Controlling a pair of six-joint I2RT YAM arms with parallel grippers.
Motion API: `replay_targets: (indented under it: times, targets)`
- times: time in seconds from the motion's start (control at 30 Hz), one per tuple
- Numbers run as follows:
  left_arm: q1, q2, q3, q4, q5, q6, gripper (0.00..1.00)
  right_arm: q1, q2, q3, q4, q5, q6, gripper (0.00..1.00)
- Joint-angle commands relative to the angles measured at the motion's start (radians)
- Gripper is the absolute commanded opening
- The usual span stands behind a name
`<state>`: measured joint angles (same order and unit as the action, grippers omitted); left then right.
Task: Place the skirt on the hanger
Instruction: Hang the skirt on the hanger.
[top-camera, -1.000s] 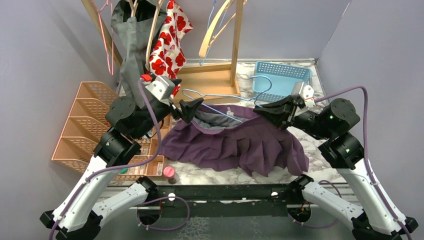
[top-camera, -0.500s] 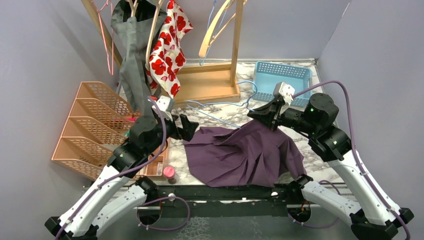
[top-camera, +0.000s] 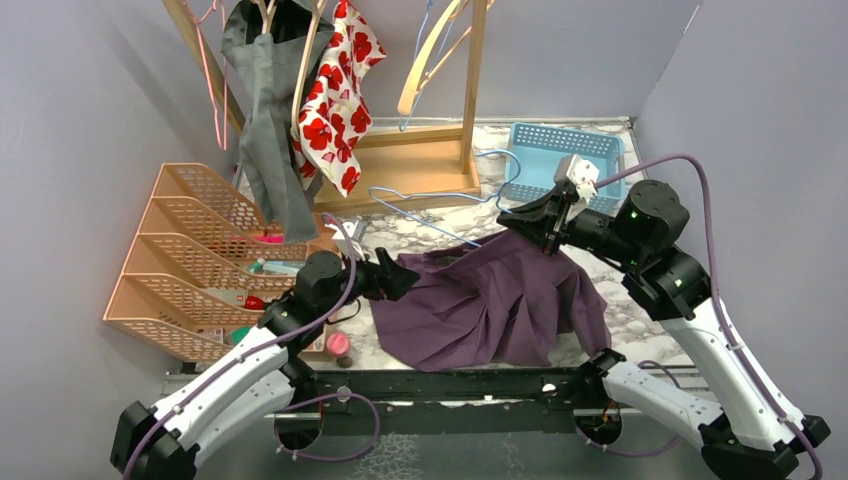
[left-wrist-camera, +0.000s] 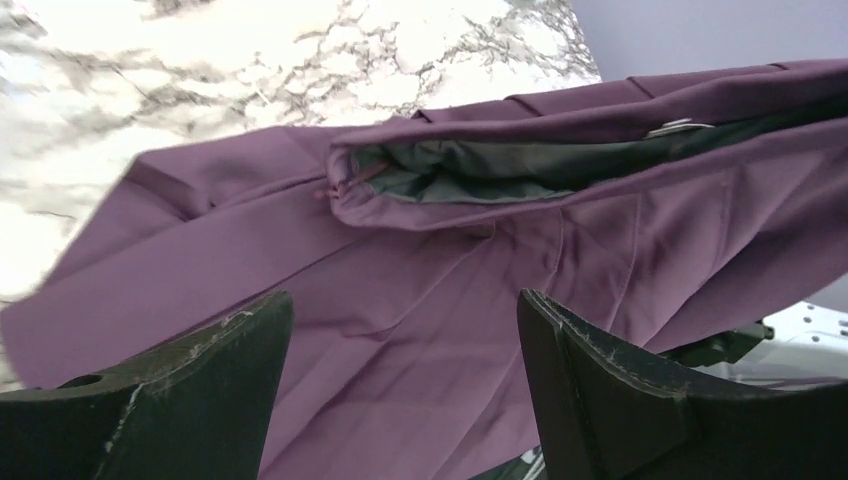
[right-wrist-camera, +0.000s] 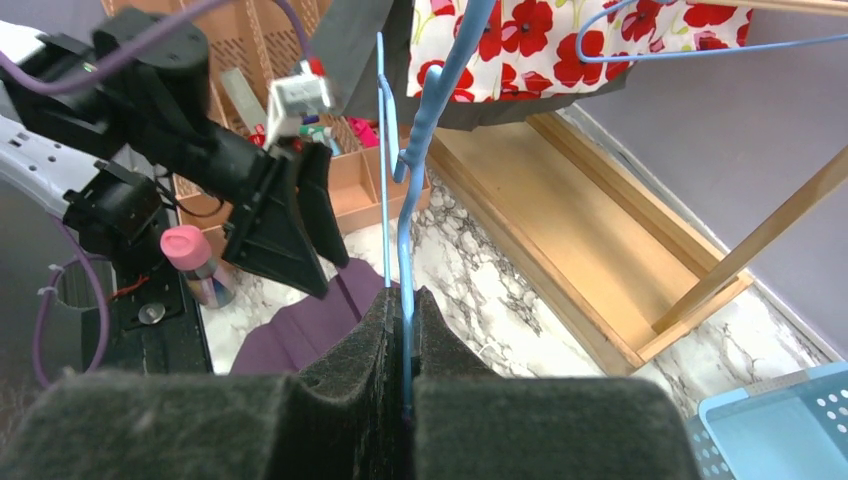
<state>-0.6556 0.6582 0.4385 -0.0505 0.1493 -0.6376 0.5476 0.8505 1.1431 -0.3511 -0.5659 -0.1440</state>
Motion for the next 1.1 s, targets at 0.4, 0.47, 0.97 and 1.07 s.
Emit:
replay_targets:
  times: [0.4,0.47,0.97,1.07]
  targets:
    - [0.002,0.271,-0.009,0.381,0.025,-0.225,0.68,-0.003,-0.043,0.064,0.062,-0.011,0.034,0.01]
    - [0.002,0.283,-0.019,0.381,0.012,-0.232,0.67,-0.003,-0.045,0.063,0.066,-0.018,0.034,0.01]
    - [0.002,0.532,0.052,0.487,-0.019,-0.245,0.53,-0.003,-0.064,0.062,0.074,-0.073,0.04,0.01]
    - [0.002,0.545,0.061,0.513,-0.011,-0.236,0.48,-0.003,-0.067,0.057,0.07,-0.068,0.04,0.01]
